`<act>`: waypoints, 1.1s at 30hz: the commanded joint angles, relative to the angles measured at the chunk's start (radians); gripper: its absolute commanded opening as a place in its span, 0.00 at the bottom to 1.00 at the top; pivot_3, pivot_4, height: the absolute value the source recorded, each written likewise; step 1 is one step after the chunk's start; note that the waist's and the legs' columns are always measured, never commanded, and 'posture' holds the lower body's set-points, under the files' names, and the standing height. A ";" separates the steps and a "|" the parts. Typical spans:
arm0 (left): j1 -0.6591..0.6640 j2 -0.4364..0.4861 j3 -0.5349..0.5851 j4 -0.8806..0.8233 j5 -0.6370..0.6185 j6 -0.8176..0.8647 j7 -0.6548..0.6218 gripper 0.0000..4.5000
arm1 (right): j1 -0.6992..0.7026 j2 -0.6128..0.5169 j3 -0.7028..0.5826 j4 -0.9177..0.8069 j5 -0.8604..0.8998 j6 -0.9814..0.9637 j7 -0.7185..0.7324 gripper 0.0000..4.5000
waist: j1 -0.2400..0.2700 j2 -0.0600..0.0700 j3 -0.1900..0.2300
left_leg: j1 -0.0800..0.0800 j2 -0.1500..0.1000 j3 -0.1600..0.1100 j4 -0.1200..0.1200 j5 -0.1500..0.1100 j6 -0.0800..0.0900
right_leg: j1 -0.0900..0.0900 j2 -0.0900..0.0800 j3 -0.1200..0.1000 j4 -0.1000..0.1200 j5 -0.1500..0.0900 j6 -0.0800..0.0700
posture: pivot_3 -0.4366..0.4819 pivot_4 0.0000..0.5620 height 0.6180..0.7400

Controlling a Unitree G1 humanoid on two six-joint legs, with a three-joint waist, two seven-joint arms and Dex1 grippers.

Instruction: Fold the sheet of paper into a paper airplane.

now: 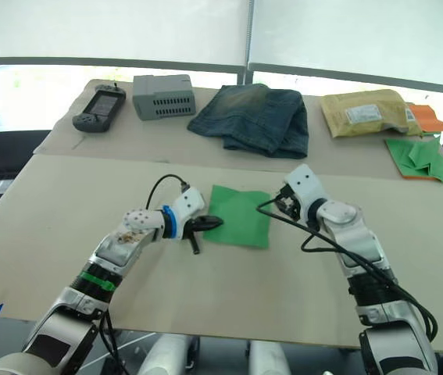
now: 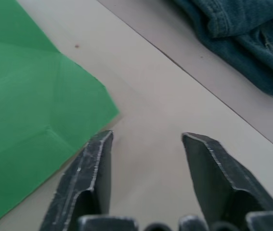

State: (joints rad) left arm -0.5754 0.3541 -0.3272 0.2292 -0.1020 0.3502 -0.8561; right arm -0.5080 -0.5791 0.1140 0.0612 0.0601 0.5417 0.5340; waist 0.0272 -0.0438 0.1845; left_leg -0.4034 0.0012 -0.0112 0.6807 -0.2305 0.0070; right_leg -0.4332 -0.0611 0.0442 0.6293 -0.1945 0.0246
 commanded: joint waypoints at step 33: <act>0.057 0.047 -0.002 -0.086 0.048 0.076 0.013 0.00 | 0.009 0.037 -0.057 0.275 0.116 -0.513 0.418 0.01 | -0.038 0.000 0.000 | 0.012 0.001 -0.002 -0.004 0.000 0.000 | 0.011 0.001 -0.001 -0.001 -0.001 0.001 | 0.48 0.27 0.91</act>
State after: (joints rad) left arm -0.5343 0.3865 -0.3274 0.1392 -0.0737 0.4075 -0.8431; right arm -0.4748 -0.5054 0.0712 0.3726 0.1970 0.0442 0.9521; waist -0.0109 -0.0434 0.1844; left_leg -0.3915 0.0025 -0.0130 0.6771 -0.2306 0.0070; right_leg -0.4226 -0.0603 0.0433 0.6281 -0.1960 0.0253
